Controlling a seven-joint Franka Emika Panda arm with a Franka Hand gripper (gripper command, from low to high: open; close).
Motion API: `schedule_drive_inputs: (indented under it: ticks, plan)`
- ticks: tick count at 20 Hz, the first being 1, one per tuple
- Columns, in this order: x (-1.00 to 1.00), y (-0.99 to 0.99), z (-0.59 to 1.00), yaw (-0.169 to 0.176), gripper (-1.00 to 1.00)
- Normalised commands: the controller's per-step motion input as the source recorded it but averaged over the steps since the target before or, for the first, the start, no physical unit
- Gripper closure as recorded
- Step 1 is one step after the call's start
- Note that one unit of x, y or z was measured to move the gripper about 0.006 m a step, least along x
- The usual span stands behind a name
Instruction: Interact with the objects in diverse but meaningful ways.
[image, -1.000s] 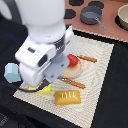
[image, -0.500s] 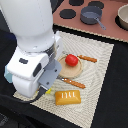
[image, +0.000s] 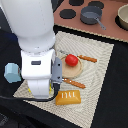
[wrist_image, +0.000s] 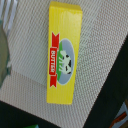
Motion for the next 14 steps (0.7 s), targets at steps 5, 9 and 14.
schedule_drive_inputs:
  ticks: [5, 9, 14]
  plan:
    - [0.01, -0.09, -0.19, 0.032, -1.0]
    - [0.01, -0.1, -0.17, 0.0, -1.0]
    - [0.0, -0.14, -0.17, 0.0, -1.0]
